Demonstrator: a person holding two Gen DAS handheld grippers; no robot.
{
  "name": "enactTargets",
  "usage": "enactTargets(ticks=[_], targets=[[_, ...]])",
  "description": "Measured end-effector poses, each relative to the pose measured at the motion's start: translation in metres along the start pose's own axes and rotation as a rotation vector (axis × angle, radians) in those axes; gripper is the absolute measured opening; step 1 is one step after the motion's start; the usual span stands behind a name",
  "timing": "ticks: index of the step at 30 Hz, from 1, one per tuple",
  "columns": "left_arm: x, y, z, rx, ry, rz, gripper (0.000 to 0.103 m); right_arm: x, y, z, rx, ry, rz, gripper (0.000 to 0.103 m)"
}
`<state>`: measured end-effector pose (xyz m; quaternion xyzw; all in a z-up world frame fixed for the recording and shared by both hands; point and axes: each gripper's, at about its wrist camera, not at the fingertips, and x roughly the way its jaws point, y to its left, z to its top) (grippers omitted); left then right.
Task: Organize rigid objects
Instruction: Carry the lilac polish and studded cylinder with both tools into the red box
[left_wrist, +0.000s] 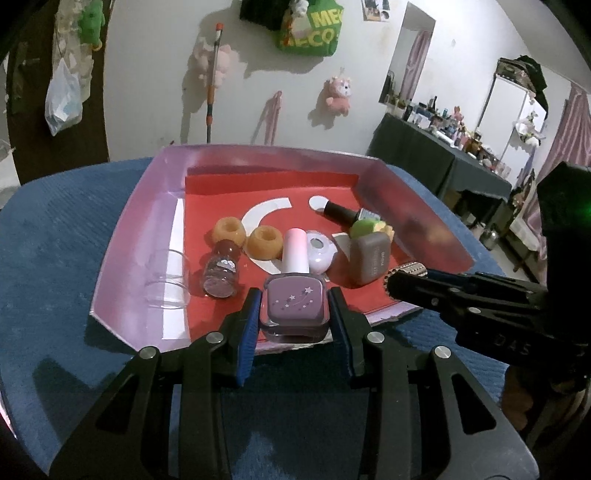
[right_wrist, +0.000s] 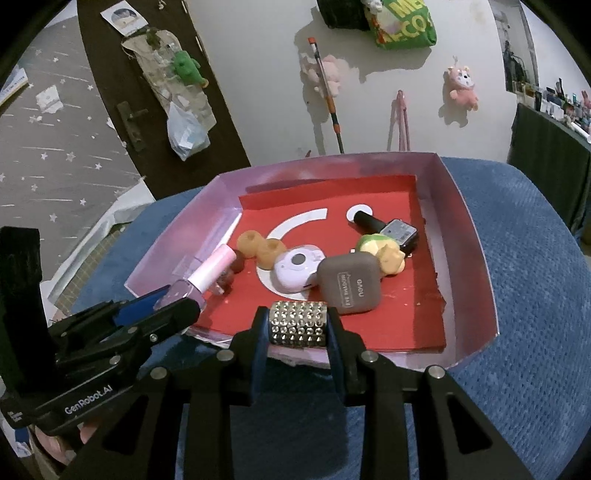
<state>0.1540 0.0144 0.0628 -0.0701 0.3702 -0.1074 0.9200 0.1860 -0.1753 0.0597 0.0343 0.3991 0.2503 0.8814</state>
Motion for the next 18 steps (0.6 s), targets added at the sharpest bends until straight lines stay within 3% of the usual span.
enactTargets(ticks=[18], targets=[[0.035,0.012,0.001,-0.024,0.064,0.037,0.034,0.034,-0.010,0.004,0.009,0.074,-0.018,0.032]])
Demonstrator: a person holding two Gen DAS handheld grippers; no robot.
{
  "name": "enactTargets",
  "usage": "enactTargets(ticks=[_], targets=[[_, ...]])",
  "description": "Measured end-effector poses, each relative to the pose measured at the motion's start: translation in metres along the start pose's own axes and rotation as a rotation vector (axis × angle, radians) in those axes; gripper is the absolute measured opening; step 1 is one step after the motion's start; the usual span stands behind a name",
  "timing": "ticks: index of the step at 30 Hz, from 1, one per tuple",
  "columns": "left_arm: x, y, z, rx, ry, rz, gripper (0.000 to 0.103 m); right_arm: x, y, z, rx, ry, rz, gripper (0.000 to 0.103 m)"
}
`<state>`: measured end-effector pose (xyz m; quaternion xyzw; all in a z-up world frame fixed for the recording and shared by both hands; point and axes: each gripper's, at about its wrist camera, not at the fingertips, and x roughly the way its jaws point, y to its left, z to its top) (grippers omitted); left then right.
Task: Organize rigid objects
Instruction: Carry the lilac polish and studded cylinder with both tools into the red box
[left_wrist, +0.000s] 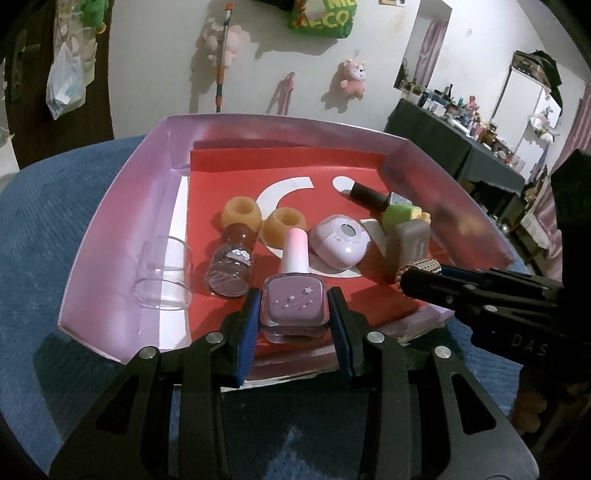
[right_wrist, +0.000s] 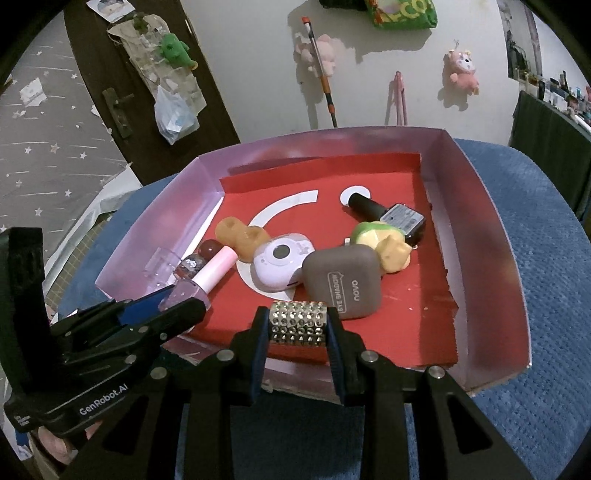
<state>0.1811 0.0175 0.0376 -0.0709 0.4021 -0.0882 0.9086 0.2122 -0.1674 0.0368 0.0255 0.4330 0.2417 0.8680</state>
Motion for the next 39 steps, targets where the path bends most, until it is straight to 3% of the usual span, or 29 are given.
enactTargets(ticks=[16,21,39], targets=[[0.015,0.005,0.000,-0.016,0.036,0.036,0.034,0.012,0.000,0.002,-0.018,0.017,-0.015,0.032],[0.017,0.004,0.001,-0.018,0.048,0.045,0.034,0.021,0.001,-0.002,-0.024,0.061,0.000,0.032],[0.026,0.008,0.007,-0.030,0.051,0.115,0.034,0.025,-0.015,0.004,0.006,-0.005,-0.101,0.032]])
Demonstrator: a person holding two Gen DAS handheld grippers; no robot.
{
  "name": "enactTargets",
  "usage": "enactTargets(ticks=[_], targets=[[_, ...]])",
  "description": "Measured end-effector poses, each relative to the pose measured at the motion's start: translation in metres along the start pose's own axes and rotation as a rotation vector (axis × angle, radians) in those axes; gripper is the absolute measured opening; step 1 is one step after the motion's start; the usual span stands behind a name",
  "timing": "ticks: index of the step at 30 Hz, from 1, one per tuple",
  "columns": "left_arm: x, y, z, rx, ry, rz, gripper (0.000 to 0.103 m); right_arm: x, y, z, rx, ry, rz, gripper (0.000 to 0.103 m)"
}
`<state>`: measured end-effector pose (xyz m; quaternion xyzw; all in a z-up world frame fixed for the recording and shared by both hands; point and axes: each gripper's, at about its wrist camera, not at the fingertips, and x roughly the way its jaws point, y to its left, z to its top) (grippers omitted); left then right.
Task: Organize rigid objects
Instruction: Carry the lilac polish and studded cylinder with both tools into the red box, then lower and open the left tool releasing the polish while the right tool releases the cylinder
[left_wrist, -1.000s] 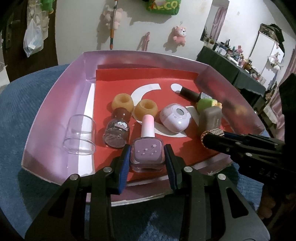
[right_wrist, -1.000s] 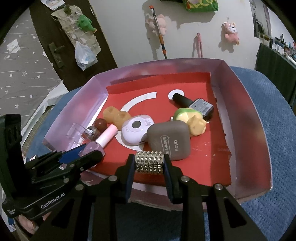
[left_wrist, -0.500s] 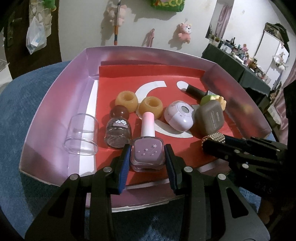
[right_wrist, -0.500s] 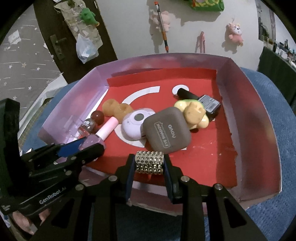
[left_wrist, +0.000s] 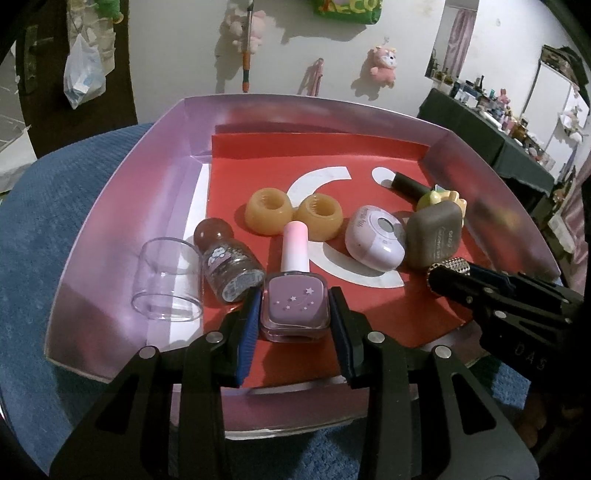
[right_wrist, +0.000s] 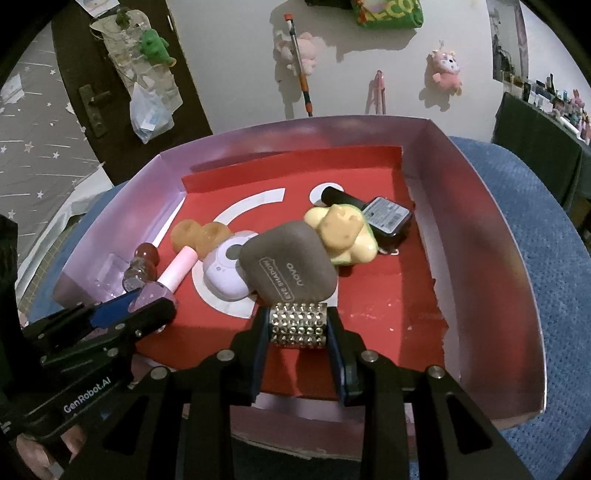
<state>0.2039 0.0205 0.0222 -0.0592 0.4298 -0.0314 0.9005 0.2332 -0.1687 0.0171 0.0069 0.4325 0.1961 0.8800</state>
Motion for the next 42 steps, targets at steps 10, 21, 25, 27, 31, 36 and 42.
enactTargets(ticks=[10,21,25,27,31,36,42], targets=[[0.000,0.001,0.000,-0.003,0.003,-0.003,0.034,0.000,-0.001,0.001,0.009,0.006,0.009,0.032],[-0.001,0.000,0.000,-0.002,0.003,-0.001,0.035,0.001,-0.003,0.001,0.017,0.005,0.016,0.033],[-0.003,0.000,0.000,-0.001,0.002,0.003,0.035,0.001,-0.003,0.001,0.018,0.002,0.020,0.033],[-0.004,0.001,0.000,-0.004,-0.001,0.002,0.035,0.001,-0.004,0.001,0.019,0.002,0.020,0.033],[-0.009,0.000,-0.001,-0.001,-0.018,0.017,0.041,-0.001,-0.004,0.000,0.021,0.001,0.028,0.038],[-0.020,-0.001,-0.001,0.008,-0.053,0.035,0.049,-0.006,-0.002,-0.001,0.020,-0.007,0.030,0.044],[-0.031,0.000,-0.002,0.008,-0.081,0.041,0.064,-0.014,0.000,-0.002,0.022,-0.024,0.037,0.053]])
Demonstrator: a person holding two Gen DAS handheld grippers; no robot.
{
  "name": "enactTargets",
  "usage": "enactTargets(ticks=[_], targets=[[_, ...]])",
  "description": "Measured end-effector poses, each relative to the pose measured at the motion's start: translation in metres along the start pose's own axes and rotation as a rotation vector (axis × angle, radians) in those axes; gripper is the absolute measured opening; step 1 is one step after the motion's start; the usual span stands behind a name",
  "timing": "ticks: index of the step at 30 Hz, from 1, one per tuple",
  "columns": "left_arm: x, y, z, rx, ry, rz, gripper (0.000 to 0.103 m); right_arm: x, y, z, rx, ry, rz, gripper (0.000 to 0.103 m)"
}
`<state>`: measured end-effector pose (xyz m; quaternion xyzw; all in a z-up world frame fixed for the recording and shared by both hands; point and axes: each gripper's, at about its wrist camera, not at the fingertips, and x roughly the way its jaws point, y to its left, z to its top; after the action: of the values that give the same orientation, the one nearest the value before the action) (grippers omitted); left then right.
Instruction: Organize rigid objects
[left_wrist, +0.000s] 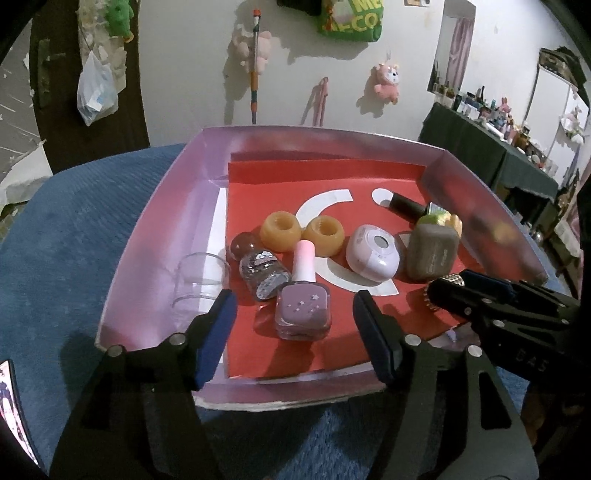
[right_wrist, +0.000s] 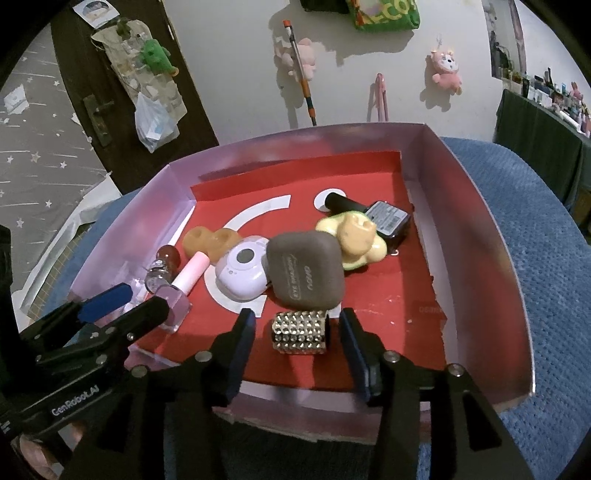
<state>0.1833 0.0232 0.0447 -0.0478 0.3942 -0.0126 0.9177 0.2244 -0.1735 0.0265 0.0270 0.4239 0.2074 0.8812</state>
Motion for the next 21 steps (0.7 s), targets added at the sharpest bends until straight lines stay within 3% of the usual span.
enactTargets(ticks=[6,9,16,21], targets=[[-0.014,0.003,-0.002,-0.007,-0.032,0.016,0.073,-0.015,0.004,-0.002,0.004,-0.037,0.016,0.063],[-0.021,0.006,-0.004,-0.014,-0.047,0.026,0.077,-0.025,0.005,-0.003,0.006,-0.074,0.025,0.074],[-0.032,0.009,-0.009,-0.022,-0.090,0.078,0.095,-0.043,0.012,-0.012,-0.015,-0.166,-0.011,0.088],[-0.035,0.014,-0.011,-0.037,-0.116,0.131,0.096,-0.053,0.014,-0.018,-0.013,-0.237,-0.049,0.097]])
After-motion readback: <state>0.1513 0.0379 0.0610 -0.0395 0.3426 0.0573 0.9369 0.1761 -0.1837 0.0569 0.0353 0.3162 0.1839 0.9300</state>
